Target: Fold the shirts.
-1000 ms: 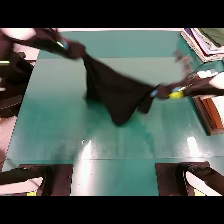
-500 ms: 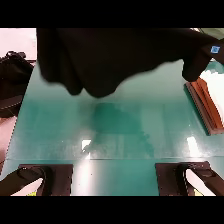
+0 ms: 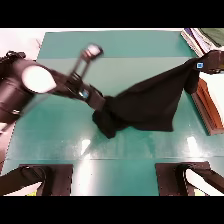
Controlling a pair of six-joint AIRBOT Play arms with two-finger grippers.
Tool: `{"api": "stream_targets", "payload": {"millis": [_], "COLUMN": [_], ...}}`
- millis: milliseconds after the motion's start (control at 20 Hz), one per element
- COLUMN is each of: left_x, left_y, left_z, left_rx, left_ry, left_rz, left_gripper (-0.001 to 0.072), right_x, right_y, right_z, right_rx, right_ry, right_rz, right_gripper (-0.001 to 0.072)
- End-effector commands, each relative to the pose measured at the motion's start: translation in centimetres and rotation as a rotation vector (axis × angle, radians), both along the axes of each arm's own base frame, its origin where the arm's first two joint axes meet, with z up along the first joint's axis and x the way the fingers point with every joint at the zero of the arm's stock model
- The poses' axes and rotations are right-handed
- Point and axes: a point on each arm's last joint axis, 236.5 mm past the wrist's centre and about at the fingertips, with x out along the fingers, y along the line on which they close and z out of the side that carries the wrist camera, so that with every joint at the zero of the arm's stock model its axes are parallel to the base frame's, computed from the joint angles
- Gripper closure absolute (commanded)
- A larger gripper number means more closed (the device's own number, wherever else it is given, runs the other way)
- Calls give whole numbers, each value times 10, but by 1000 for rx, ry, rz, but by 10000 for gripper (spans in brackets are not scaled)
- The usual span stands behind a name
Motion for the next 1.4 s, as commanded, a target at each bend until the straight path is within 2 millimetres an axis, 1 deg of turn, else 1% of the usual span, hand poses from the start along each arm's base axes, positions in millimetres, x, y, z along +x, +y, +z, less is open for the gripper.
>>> {"api": "stream_targets", "payload": {"millis": [0,50,100,150,200,250,300,350,450,500,550,650,750,850,950,1000,1100,1150,1200,1250,1300,1350], "left_x": [-11,-1,12,27,44,59,69,74,71,66,61,57,59,61,61,61,62,66,72,79,86,93], "left_y": [-15,-13,-4,11,30,51,69,84,103,103,99,78,58,40,27,22,12,8,6,5,4,4], "left_z": [-50,-45,-40,-36,-33,-35,-42,-56,-94,-112,-129,-156,-175,-190,-201,-204,-200,-195,-190,-184,-178,-168], "left_rx": [-2,-24,-38,-52,-67,-71,-68,-55,-21,-26,-46,-119,-169,-201,-214,-213,-221,-230,-242,-257,-268,-283], "left_ry": [101,85,86,96,104,109,123,162,242,285,329,399,457,488,500,494,476,461,439,421,399,382], "left_rz": [1,30,79,148,222,284,340,389,441,459,476,469,465,477,490,487,474,470,474,480,482,480], "left_gripper": [148,148,148,148,148,148,148,148,148,148,148,148,148,148,148,148,149,176,290,458,679,682], "right_x": [5,6,6,7,8,7,6,7,8,8,9,10,10,10,10,10,11,12,13,14,13,14], "right_y": [-5,-5,-5,-5,-5,-5,-5,-5,-5,-5,-5,-5,-5,-5,-5,-5,-5,-6,-6,-6,-6,-6], "right_z": [-15,-17,-17,-17,-16,-15,-14,-12,-10,-11,-10,-9,-10,-10,-9,-9,-9,-9,-7,-7,-7,-7], "right_rx": [-16,-15,-15,-14,-14,-15,-14,-14,-12,-12,-12,-10,-10,-10,-10,-10,-10,-9,-7,-7,-7,-7], "right_ry": [56,61,62,59,56,52,46,39,28,29,27,21,21,21,21,21,20,14,6,5,6,4], "right_rz": [-1,-1,-1,-3,-4,-4,-5,-7,-11,-11,-12,-15,-15,-15,-15,-15,-16,-19,-23,-23,-23,-23], "right_gripper": [694,695,695,694,695,695,694,694,694,694,694,694,694,694,695,694,694,694,694,694,694,694]}}
